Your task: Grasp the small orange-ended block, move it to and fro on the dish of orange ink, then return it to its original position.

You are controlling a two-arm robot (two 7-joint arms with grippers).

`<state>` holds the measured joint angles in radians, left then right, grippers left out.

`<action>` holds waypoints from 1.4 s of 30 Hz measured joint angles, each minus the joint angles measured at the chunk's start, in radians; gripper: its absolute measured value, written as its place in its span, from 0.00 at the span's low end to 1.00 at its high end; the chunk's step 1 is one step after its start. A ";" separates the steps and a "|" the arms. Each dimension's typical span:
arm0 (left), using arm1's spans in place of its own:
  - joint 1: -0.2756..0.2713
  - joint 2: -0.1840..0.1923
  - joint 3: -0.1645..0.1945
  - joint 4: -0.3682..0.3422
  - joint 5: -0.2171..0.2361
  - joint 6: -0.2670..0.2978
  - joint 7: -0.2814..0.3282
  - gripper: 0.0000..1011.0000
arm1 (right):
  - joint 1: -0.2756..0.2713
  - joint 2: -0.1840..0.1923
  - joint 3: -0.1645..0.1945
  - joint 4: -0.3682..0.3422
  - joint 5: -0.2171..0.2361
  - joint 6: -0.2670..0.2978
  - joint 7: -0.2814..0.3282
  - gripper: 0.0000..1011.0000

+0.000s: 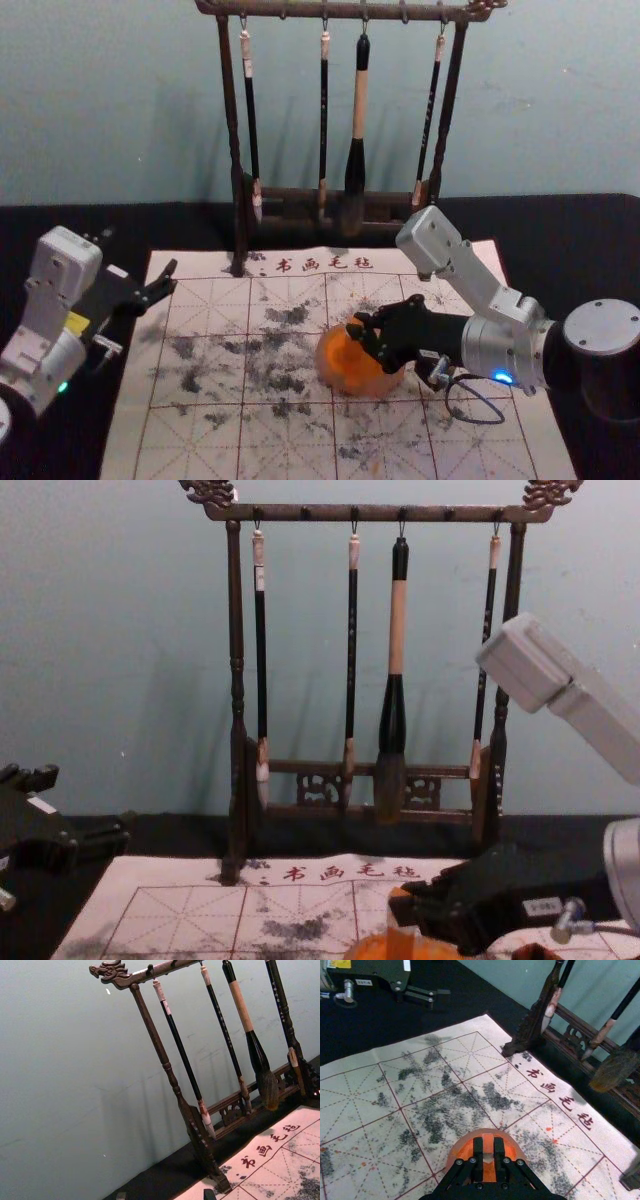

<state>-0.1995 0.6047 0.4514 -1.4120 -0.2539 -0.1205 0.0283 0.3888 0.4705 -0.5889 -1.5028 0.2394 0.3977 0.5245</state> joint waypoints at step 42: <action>0.000 0.000 0.000 0.000 0.000 0.000 0.000 0.99 | -0.034 0.039 0.013 -0.062 0.052 0.014 0.019 0.08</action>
<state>-0.1996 0.6047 0.4514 -1.4120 -0.2539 -0.1205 0.0283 0.3546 0.5096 -0.5762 -1.5648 0.2911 0.4115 0.5432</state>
